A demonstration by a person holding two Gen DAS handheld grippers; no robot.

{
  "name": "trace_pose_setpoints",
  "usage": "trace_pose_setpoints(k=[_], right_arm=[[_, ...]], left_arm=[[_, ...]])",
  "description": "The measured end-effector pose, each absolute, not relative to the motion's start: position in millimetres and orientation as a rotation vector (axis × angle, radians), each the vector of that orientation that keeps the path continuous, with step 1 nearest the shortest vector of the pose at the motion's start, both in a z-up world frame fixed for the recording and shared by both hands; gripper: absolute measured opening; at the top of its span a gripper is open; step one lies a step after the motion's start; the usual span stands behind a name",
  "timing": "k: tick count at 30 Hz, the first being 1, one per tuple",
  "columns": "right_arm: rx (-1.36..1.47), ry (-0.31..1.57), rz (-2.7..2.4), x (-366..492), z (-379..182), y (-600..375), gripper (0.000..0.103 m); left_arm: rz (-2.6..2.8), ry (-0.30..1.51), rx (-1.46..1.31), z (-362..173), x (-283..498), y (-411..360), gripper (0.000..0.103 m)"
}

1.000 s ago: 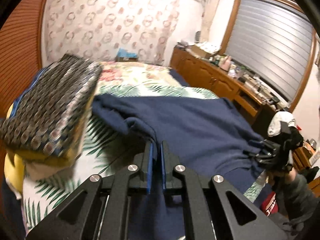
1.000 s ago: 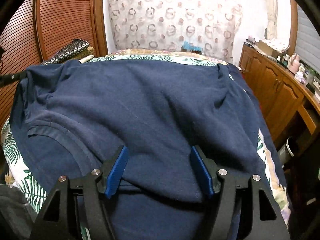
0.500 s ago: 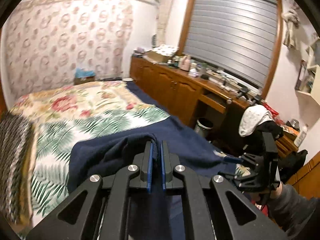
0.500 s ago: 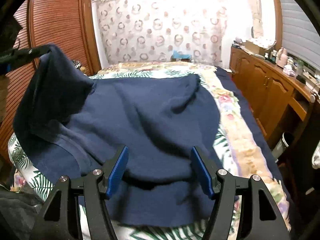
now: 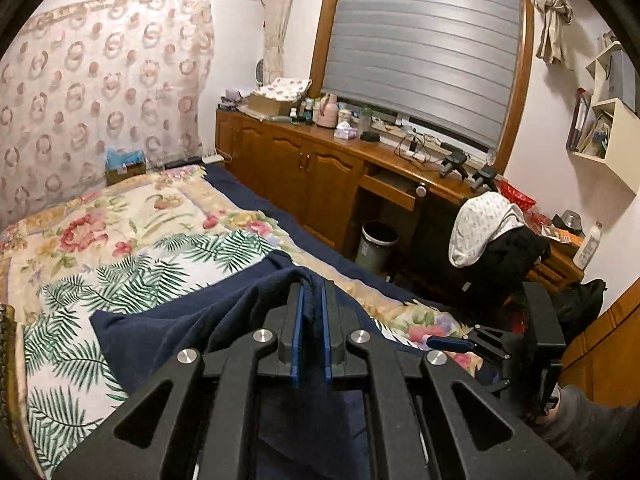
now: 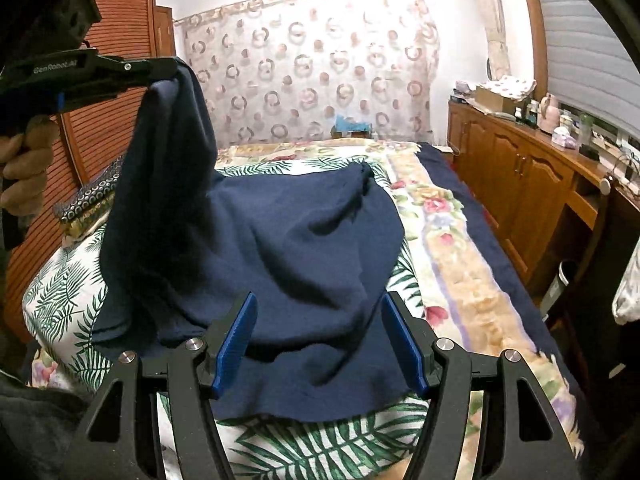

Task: Fold small clothes

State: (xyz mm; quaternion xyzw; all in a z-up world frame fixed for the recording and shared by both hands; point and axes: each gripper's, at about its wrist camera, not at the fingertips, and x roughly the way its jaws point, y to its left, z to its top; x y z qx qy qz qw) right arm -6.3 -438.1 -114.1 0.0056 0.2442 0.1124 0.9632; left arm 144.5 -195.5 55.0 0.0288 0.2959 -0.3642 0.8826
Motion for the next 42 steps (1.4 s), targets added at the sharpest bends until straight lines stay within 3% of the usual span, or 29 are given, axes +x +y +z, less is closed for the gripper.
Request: trace_pose_setpoints(k=[4,7,9,11,14,29,32,35,36,37,38,42], right_arm=[[0.020,0.504,0.220,-8.2,-115.3,-440.9,0.067],[0.021,0.513,0.216,-7.4,-112.0,-439.7,0.067],[0.018,0.511,0.220,-6.6,-105.5,-441.0,0.067],[0.017,0.507,0.225,-5.0,-102.1,-439.2,0.067],[0.015,0.500,0.240,-4.0,-97.1,-434.3,0.067],[-0.041,0.537,0.416,48.6,-93.9,-352.6,0.067],[-0.094,0.551,0.398,66.5,-95.6,-334.3,0.062],[-0.156,0.592,0.340,84.1,-106.0,-326.9,0.045],[-0.169,0.607,0.324,88.1,-110.1,-327.2,0.025],[-0.173,0.617,0.323,89.6,-112.9,-329.2,0.013],[-0.169,0.618,0.320,89.0,-113.5,-331.8,0.007],[-0.120,0.564,0.308,66.9,-102.0,-349.3,0.005]], left_arm=[[-0.748,0.635,0.090,48.3,145.0,-203.4,0.009],[-0.746,0.646,0.108,44.9,143.0,-205.2,0.017],[-0.743,0.633,0.118,45.4,139.6,-204.7,0.032],[-0.743,0.618,0.114,46.7,136.0,-197.6,0.057],[-0.723,0.617,0.107,44.8,133.3,-182.7,0.079],[-0.485,0.711,0.067,-29.8,132.6,-87.8,0.079],[-0.474,0.722,0.043,-37.9,130.1,-78.9,0.079],[-0.474,0.729,0.031,-43.2,129.2,-72.4,0.079],[-0.475,0.730,0.028,-45.0,128.4,-70.3,0.079],[-0.477,0.732,0.024,-46.7,127.1,-69.2,0.079],[-0.479,0.732,0.023,-47.2,127.5,-67.1,0.079],[-0.481,0.741,0.017,-54.2,128.9,-62.8,0.079]])
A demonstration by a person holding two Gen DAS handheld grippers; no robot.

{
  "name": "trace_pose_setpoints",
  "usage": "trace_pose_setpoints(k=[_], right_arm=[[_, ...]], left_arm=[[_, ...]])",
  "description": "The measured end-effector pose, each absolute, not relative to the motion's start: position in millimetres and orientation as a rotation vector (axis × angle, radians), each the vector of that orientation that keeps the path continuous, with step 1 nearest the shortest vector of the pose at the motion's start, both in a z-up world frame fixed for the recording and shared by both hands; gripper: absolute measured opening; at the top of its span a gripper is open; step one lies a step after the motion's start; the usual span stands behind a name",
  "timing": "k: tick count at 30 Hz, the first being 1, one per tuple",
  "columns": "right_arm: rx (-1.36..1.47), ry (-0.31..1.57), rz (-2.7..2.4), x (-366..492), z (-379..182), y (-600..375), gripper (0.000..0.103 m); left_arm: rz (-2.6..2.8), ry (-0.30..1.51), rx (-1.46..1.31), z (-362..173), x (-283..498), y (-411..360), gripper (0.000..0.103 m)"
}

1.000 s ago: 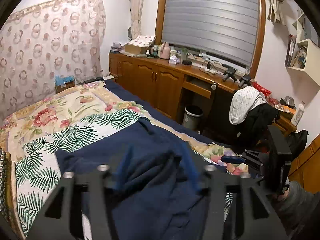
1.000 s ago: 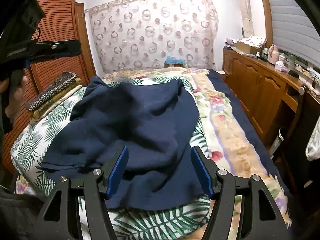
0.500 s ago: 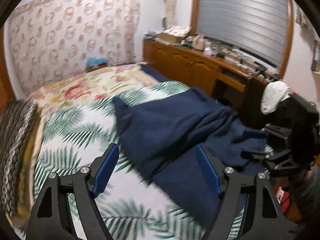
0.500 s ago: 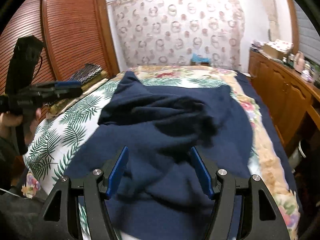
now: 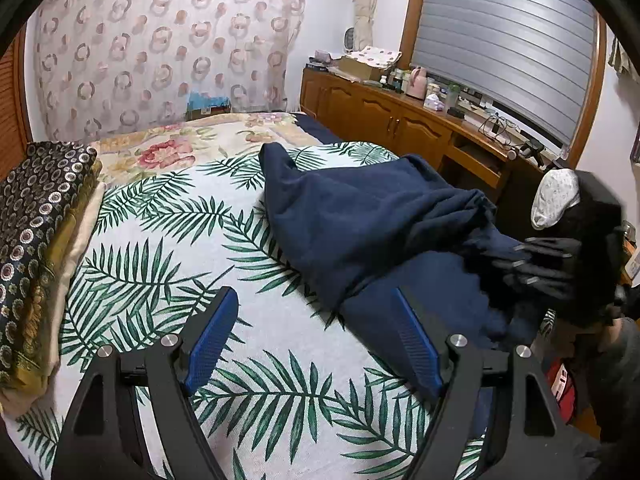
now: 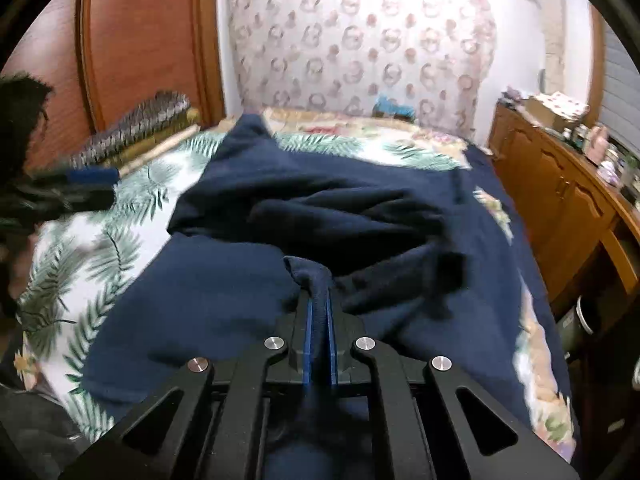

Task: Fold small clothes

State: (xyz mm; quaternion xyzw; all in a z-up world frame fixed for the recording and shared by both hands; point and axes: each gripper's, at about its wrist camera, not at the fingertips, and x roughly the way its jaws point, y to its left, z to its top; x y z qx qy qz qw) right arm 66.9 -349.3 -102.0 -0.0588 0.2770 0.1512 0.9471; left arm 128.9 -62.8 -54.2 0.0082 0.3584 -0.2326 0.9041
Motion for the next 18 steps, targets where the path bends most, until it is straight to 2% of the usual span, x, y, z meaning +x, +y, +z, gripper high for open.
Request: trace_pose_setpoints(k=[7,11,15,18], right_arm=[[0.002,0.491,0.227,7.4,-85.2,-403.1,0.005],[0.011,0.514,0.226,1.5,-97.2,-402.8,0.005],[0.026,0.516,0.235,7.4,-100.1,-396.7,0.005],[0.032,0.505,0.241,6.2,-97.8,-398.4,0.005]], left_arm=[[-0.535,0.791,0.058,-65.9,140.3,-76.3,0.078],[-0.551,0.853,0.109,-79.4,156.4,-88.7,0.059],[-0.531,0.899,0.143,-88.4,173.7,-96.7,0.054],[-0.561,0.909,0.134,-89.3,179.9,-100.3,0.043]])
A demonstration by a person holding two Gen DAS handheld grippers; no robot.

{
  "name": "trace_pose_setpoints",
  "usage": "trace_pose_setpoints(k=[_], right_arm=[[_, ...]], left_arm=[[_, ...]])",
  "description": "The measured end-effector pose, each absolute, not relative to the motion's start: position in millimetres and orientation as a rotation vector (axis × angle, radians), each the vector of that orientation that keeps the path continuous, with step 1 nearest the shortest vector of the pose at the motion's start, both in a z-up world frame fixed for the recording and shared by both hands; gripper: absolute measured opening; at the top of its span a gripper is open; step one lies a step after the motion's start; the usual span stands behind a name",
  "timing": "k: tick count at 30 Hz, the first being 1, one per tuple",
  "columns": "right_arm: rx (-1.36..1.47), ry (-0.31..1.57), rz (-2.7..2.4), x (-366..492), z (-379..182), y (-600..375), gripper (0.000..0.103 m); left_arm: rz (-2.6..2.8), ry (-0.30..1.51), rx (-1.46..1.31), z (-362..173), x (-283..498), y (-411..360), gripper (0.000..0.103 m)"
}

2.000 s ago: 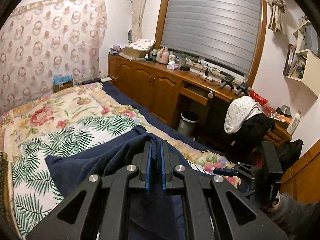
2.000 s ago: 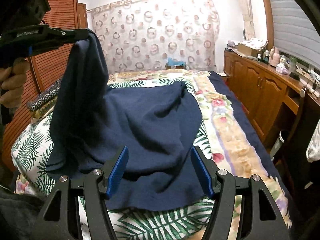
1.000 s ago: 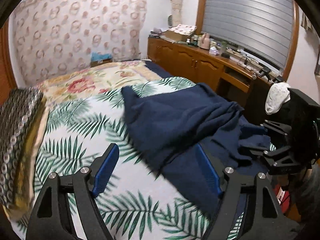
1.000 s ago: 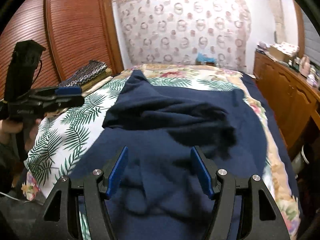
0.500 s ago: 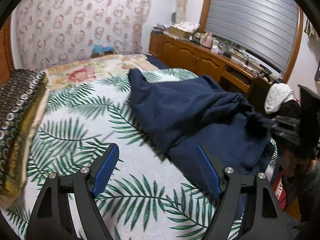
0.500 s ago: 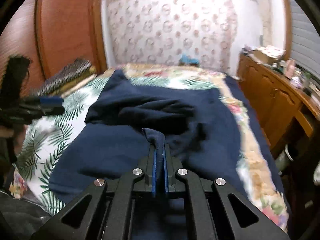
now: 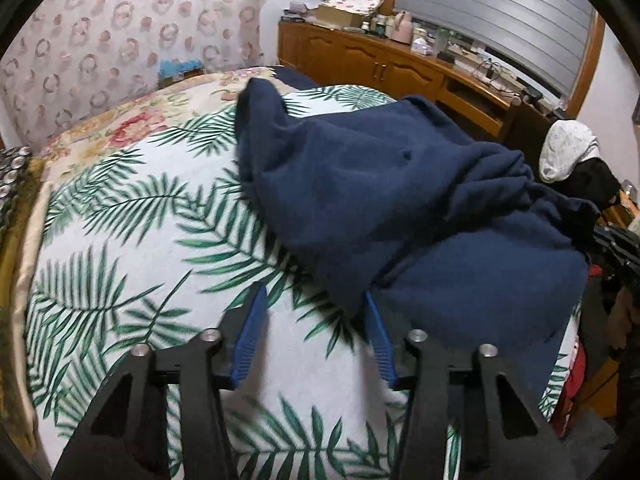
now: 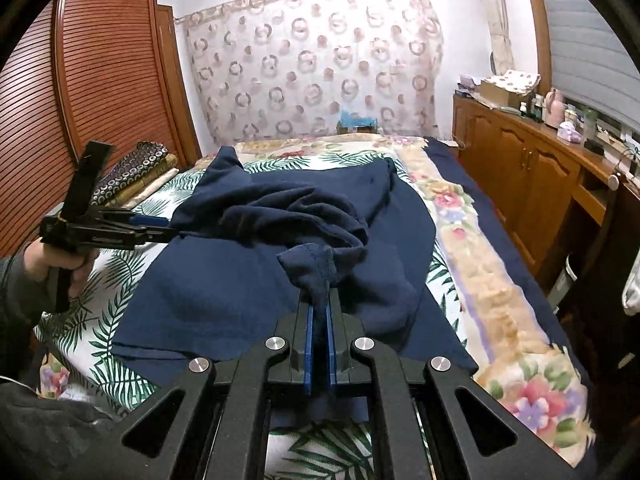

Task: Fold small clothes

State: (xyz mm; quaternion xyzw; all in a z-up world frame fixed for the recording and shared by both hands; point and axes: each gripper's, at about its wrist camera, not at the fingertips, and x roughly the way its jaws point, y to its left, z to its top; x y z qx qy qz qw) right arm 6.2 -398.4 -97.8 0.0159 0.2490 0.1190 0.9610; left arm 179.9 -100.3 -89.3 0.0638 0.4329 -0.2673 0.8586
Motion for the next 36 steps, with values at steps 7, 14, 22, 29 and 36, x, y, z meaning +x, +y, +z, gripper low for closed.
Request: trace_pose_setpoints(k=[7,14,22,29,36], right_arm=[[0.047,0.490,0.255,-8.8,-105.3,-407.1,0.005],[0.093,0.469,0.289,-27.7,-111.1,-413.7,0.005],[0.138,0.468,0.291,-45.8,-119.6,-424.6,0.005],[0.188,0.482,0.275,-40.7,-123.7,-438.6,0.005],[0.158,0.459,0.236,-40.9,-111.4,-441.2,0.020]], left_arm=[[-0.604,0.852,0.129,-63.1,192.9,-118.9,0.007],[-0.580,0.730,0.185,0.2,239.6,-167.4,0.006],[-0.587,0.658,0.228,17.7,283.3,-237.9,0.013],[-0.620,0.622,0.212,22.4,279.8,-240.6,0.080],[-0.597,0.628,0.201,16.4,263.6,-201.9,0.080]])
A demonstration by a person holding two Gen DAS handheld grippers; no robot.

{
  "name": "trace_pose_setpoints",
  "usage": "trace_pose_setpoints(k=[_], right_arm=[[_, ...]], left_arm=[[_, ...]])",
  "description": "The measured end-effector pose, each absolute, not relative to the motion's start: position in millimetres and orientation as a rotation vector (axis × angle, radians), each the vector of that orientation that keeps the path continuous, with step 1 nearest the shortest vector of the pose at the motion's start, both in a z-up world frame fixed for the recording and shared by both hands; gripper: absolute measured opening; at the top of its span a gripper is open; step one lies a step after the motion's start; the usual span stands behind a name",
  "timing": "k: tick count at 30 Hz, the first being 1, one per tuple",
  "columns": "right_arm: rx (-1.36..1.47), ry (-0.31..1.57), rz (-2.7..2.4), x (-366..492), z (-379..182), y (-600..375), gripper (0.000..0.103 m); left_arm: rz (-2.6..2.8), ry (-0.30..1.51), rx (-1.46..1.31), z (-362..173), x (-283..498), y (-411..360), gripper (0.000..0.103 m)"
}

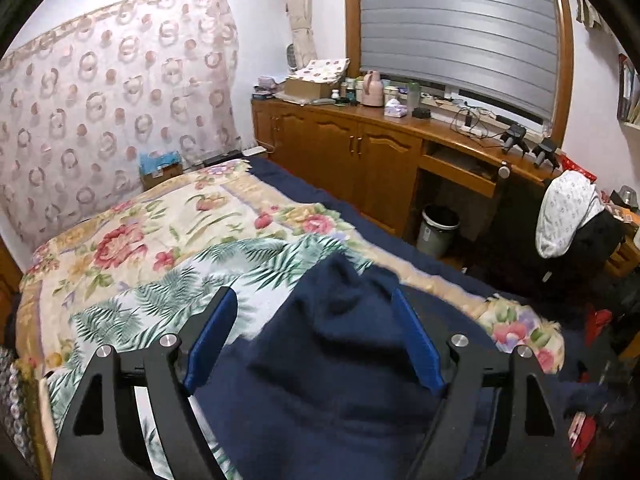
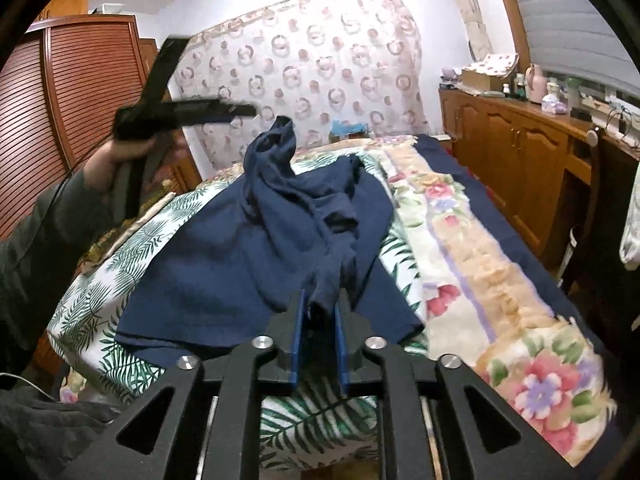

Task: Fold small clothes

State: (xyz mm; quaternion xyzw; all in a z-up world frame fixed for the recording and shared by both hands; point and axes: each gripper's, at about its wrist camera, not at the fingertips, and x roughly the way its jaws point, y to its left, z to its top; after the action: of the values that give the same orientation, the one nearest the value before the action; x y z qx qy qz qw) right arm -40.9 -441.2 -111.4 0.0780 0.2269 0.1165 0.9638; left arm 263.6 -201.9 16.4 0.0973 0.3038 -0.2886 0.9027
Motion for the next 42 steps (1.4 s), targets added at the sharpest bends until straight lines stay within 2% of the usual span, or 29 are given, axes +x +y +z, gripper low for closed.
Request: trace_pose_setpoints(k=[6,7,15,17,24,30,32,33,34,39,42], right_arm=[[0.087,0.437,0.218,-32.6,-87.6,-442.6,0.043],[0.069,0.431,0.225,-27.1,-81.1,-439.8,0.044],[-0.017,0.423,0.324,41.6,-30.9,-388.3,0.048],[-0.025,0.439,0.348,62.6,-23.4,-371.0,0.048],[-0.026,0.598,0.384,149.6,-24.4,-326.8,0.049],[-0.044,0.717,0.338,201.6,-27.9,-310.5,0.048],[-0.046,0.725,0.353,209.8,-23.3,-312.0,0.031],[-0.049,0.724,0.370,210.7,-21.4,-312.1,0.014],[-0.058,0.716,0.384,210.9,-18.1,-312.7,0.011],[-0.084,0.606,0.322,195.2,2.0,-334.4,0.006],[-0.041,0.617,0.190,202.5,2.7,-358.1,0.006]], left_arm=[[-0.566,0.672,0.171,-2.2,249.4,-163.7,0.080],[-0.560,0.675,0.169,-4.3,247.6,-159.5,0.080],[-0.544,0.650,0.158,-11.8,222.1,-131.3,0.083],[-0.550,0.648,0.152,-14.4,215.8,-127.3,0.087],[-0.558,0.641,0.162,-30.8,192.2,-118.1,0.092],[-0.566,0.750,0.165,-61.6,197.2,-119.7,0.092],[-0.559,0.776,0.172,-71.2,200.4,-122.0,0.092],[-0.558,0.795,0.169,-75.8,203.9,-122.5,0.092],[-0.556,0.812,0.167,-78.9,205.5,-123.2,0.092],[-0.545,0.875,0.160,-92.9,212.9,-127.7,0.092],[-0.560,0.906,0.163,-100.6,214.9,-133.2,0.093]])
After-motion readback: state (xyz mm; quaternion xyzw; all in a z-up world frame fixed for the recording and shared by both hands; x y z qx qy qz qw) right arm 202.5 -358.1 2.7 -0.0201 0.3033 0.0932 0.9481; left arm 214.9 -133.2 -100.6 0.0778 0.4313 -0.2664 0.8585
